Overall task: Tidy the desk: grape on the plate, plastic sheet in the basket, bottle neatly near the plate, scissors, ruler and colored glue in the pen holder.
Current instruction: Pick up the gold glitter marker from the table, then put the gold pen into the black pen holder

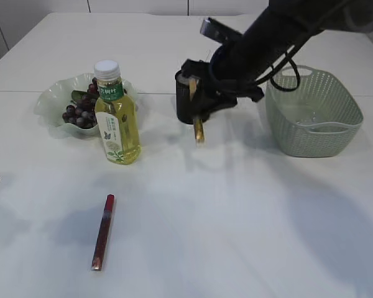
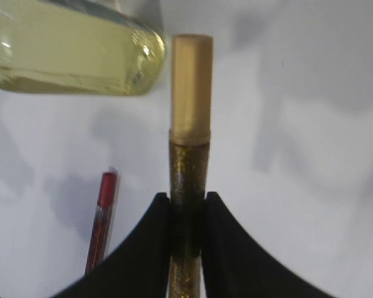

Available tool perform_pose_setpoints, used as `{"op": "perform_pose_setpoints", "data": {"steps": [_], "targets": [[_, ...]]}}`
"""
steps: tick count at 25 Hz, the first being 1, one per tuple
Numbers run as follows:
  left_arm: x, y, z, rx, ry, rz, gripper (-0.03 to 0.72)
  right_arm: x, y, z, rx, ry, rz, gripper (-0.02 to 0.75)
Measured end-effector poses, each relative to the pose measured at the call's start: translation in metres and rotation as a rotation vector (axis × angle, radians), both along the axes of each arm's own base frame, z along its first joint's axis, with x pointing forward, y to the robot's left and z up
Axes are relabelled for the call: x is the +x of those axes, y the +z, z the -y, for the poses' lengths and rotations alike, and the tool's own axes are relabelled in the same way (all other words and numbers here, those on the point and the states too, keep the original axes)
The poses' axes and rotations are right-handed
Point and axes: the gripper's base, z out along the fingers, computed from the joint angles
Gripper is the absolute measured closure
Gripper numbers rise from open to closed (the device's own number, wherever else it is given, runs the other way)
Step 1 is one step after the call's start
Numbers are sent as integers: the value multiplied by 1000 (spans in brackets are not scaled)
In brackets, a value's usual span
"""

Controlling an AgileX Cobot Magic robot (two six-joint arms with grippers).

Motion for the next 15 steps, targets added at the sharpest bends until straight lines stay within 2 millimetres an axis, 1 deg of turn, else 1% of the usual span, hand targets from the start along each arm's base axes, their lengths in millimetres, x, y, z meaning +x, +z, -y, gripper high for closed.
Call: {"op": "perform_pose_setpoints", "data": {"steps": [5, 8, 11, 15], "targets": [[-1, 0, 1, -16, 9, -13, 399, 21, 38, -2, 17, 39, 297, 603], [-3, -1, 1, -14, 9, -38, 399, 32, 58, 3, 13, 53, 429, 603], [-5, -1, 1, -12, 9, -56, 399, 45, 64, 8, 10, 52, 518, 603], [-5, -1, 1, -11, 9, -58, 399, 68, 56, 12, 35, 64, 622, 603]]}}
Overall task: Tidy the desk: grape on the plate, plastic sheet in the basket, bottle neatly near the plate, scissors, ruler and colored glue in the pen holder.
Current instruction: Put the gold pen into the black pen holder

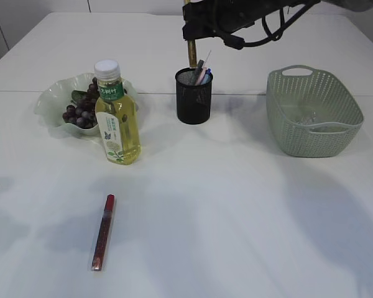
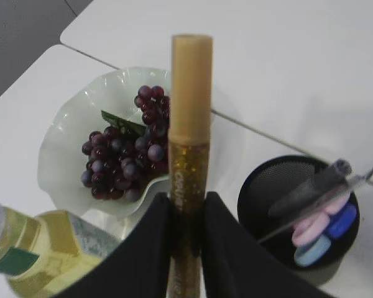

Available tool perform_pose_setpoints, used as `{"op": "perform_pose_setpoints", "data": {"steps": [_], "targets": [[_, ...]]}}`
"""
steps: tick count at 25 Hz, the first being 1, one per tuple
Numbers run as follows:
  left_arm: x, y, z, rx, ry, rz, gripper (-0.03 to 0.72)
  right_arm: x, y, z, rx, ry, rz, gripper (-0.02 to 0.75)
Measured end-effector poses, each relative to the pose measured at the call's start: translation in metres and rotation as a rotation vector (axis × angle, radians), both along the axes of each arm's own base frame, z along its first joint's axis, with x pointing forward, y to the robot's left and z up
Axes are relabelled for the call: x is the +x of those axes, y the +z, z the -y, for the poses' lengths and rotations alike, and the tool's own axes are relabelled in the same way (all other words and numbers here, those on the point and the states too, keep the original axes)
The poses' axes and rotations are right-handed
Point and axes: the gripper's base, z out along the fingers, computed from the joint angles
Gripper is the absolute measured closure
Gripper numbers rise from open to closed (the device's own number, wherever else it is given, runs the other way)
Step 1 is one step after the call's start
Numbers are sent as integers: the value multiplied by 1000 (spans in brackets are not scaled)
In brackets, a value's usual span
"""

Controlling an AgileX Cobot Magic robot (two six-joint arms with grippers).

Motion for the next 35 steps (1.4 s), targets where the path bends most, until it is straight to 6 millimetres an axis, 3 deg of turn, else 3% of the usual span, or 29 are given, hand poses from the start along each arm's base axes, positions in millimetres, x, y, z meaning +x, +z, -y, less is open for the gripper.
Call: {"op": "perform_pose_setpoints", "data": {"steps": [9, 17, 22, 24, 29, 35], "targets": [[0, 0, 0, 0, 0, 0, 399, 43, -58, -3, 16, 38, 210, 603], [0, 0, 0, 0, 0, 0, 399, 55, -80, -3, -11, 23, 318, 587], [0, 0, 0, 0, 0, 0, 399, 56, -80, -1, -8, 10, 323, 384], [0, 0, 0, 0, 0, 0, 399, 56, -81, -2, -7, 21, 320, 343], [0, 0, 0, 0, 0, 0, 399, 54, -77, -3, 22, 18, 295, 321], [0, 0, 0, 0, 0, 0, 399, 33, -37, 6, -20, -31, 81, 320]]}}
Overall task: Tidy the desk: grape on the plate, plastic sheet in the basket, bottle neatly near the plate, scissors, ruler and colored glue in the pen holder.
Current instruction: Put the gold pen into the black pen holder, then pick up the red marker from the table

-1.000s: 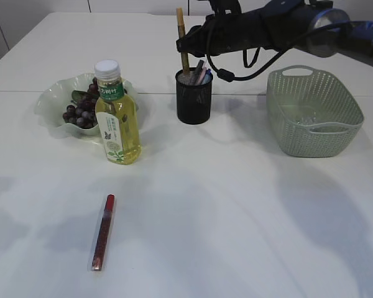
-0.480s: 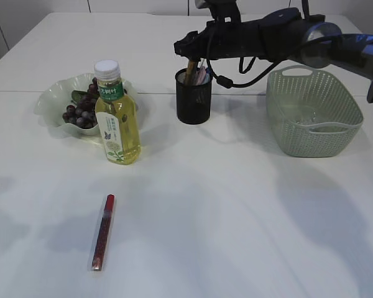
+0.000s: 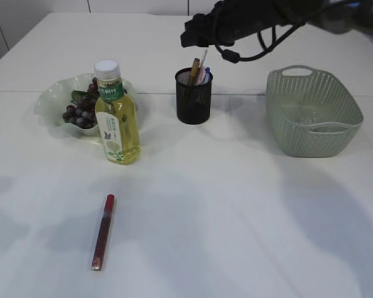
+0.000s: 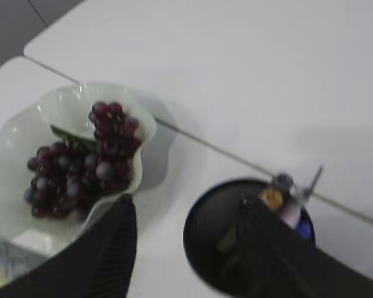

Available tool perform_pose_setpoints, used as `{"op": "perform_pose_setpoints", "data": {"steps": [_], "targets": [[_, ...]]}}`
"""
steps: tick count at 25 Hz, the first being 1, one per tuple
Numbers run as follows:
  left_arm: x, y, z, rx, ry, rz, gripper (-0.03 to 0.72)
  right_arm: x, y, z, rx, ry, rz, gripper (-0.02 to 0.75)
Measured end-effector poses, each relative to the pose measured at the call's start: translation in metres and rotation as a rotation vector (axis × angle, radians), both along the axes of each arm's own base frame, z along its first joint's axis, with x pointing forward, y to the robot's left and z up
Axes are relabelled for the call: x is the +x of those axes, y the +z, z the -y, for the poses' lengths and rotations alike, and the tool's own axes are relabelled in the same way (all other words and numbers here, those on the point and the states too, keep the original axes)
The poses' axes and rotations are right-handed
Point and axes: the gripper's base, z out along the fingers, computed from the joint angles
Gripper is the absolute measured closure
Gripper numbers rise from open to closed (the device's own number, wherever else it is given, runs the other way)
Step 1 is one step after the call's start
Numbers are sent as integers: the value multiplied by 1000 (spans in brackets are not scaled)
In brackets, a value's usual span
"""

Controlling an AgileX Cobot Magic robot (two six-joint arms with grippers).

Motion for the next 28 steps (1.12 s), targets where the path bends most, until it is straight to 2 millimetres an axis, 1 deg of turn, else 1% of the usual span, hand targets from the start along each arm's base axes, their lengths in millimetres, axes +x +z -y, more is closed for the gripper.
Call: {"op": "perform_pose_setpoints", "data": {"steps": [2, 5, 8, 11, 15, 17, 20, 25, 28], "targets": [[0, 0, 0, 0, 0, 0, 399, -17, 16, 7, -71, -27, -144, 332], [0, 0, 0, 0, 0, 0, 399, -40, 40, 17, -161, -72, -275, 358], [0, 0, 0, 0, 0, 0, 399, -56, 70, 22, -168, -101, -291, 365], [0, 0, 0, 0, 0, -2, 399, -73, 93, 26, -154, -130, -329, 365], [-1, 0, 0, 2, 0, -12, 399, -97, 112, 26, -196, -156, -387, 365], [-1, 0, 0, 2, -1, -16, 399, -110, 117, 22, -231, -174, -396, 365], [-3, 2, 0, 1, -1, -12, 399, -130, 117, 14, -293, -181, -415, 367], [-5, 6, 0, -2, -3, 7, 399, -162, 107, -3, -352, -129, -469, 367], [-7, 6, 9, -4, -44, 6, 399, -175, 96, -6, -384, -106, -510, 367]]}}
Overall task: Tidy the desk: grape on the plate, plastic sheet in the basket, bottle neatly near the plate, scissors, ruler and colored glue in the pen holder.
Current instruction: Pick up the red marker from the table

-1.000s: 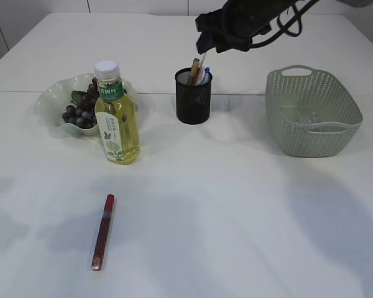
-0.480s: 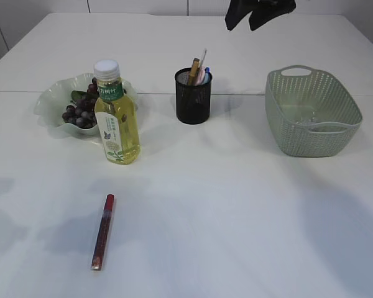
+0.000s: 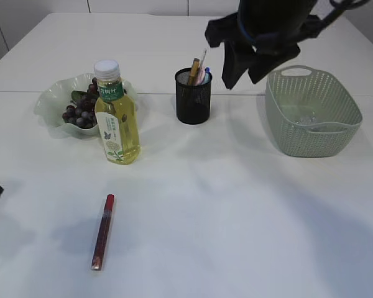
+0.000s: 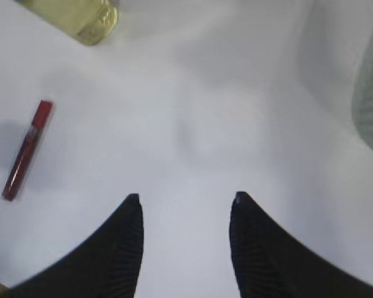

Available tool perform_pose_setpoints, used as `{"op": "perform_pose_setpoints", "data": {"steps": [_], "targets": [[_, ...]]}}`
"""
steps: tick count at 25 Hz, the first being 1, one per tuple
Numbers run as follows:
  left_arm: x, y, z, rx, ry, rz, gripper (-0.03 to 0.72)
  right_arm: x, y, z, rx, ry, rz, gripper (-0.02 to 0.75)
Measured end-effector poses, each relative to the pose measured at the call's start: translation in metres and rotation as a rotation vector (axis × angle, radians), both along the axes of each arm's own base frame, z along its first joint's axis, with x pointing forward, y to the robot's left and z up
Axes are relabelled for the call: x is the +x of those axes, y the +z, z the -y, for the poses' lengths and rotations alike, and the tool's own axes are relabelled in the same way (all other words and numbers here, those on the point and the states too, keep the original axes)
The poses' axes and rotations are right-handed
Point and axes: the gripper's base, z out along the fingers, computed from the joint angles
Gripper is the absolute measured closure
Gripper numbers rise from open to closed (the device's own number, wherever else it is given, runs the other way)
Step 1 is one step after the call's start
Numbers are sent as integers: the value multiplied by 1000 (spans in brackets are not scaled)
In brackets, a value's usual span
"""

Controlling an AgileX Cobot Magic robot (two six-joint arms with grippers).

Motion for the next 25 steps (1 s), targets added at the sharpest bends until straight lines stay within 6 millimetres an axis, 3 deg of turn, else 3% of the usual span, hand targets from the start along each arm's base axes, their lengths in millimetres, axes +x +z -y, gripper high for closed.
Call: {"op": "perform_pose_setpoints", "data": {"steps": [7, 12, 18, 25], "targets": [[-9, 1, 53, -63, -119, 75, 399, -30, -30, 11, -72, 7, -117, 369], [-7, -17, 79, -87, -92, 44, 399, -60, -45, 27, -127, 7, -174, 369], [6, -53, 91, -72, -12, -27, 399, -82, -63, 37, -146, 7, -209, 369], [15, -83, 98, -75, 49, -63, 399, -87, -72, 39, -152, 6, -220, 369]]}}
